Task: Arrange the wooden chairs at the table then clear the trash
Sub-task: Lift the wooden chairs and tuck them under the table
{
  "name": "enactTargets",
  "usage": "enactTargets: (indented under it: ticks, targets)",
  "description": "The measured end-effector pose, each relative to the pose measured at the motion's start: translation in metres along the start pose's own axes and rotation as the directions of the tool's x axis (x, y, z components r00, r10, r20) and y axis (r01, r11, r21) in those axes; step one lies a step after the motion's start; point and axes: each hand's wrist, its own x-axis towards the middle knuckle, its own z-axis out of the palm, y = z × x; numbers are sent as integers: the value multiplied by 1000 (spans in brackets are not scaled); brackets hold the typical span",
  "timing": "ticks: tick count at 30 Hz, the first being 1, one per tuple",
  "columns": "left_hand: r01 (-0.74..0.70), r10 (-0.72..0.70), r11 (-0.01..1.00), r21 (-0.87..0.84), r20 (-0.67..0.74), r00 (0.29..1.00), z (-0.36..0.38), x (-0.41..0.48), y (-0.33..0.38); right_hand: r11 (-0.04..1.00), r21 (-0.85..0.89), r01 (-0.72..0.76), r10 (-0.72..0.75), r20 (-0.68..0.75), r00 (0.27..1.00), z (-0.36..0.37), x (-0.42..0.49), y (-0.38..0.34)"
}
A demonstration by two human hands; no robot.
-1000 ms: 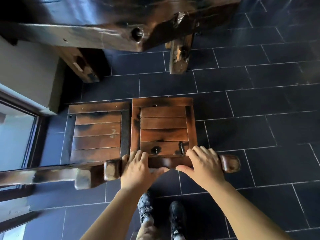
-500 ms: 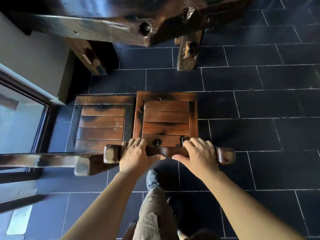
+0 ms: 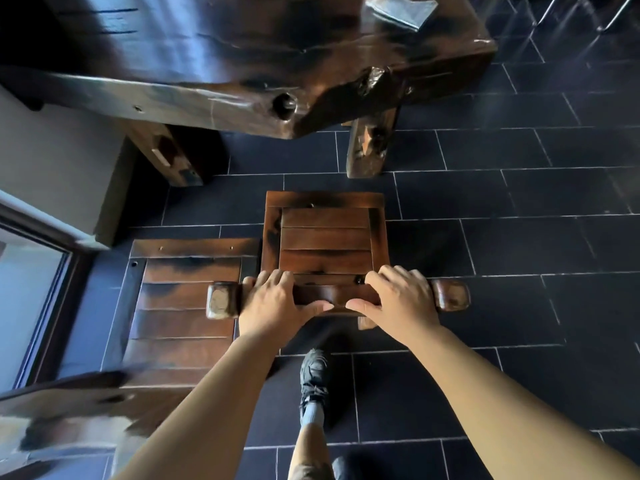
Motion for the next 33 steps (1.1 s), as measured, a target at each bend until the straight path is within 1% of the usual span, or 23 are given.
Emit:
enactTargets:
  ticks: [5, 16, 22, 26, 31, 33]
  targets:
    - [2, -2, 1000, -21, 11, 1000, -7, 53, -1, 1000, 12, 7, -8, 27, 1000, 3, 54, 19]
    - [-1, 1, 1000, 28, 11, 1000, -22, 162, -3, 1000, 6, 25, -25, -21, 999, 12, 155, 53]
    - [-2, 2, 998, 61, -3, 1000, -28, 205, 4, 999, -7, 49, -49, -19, 999, 14, 198, 74]
    - [-5, 6, 997, 82, -14, 1000, -31, 241, 5, 999, -6, 41, -41, 16, 999, 15, 233, 87]
    - [-11, 13, 995, 99, -15, 1000, -34, 268, 2, 998, -39, 49, -51, -37, 998, 21, 256, 92]
    - [-17, 18, 994, 109, -15, 1000, -35, 267, 1, 997, -54, 47, -48, -34, 998, 22, 256, 91]
